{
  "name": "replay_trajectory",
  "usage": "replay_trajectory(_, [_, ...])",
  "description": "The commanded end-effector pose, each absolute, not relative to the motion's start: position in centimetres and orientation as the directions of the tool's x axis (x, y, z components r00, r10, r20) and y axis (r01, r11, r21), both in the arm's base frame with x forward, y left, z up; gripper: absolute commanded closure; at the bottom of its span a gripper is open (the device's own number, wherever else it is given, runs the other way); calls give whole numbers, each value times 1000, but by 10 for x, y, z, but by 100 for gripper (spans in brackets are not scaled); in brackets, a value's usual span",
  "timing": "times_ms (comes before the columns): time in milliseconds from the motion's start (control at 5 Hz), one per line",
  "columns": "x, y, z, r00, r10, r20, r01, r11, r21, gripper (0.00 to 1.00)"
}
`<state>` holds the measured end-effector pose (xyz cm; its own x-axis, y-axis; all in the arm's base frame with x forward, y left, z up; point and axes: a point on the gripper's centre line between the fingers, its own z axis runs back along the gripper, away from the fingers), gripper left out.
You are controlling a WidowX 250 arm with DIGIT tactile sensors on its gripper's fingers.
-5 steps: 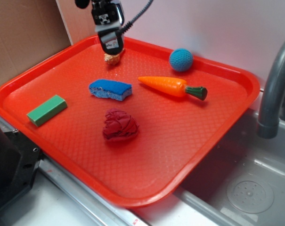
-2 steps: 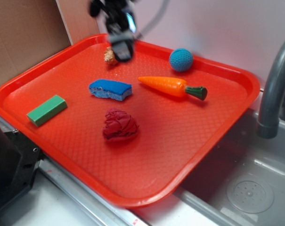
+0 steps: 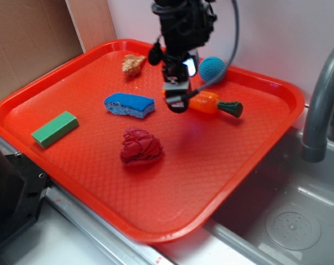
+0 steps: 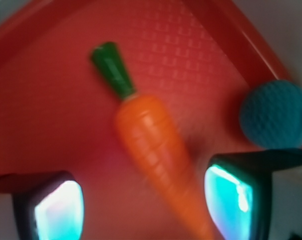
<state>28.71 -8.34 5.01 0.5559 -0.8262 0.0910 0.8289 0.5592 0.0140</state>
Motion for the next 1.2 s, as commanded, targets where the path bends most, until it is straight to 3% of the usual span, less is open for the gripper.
replay_trajectory(0, [294,-94,37,553,-827,101,832,555,-11,100])
replay_trajectory(200, [288,-96,52,558,-826,73,825,562,50,100])
replay_trajectory(400, [279,-97,81,585,-811,24,803,583,128,100])
replay_trajectory(600, [259,-95,131,674,-738,38,725,670,162,100])
replay_trajectory(800, [224,-73,179,838,-538,87,536,843,45,100])
replay_trajectory(1000, [188,-40,191,946,-290,146,308,944,-119,100])
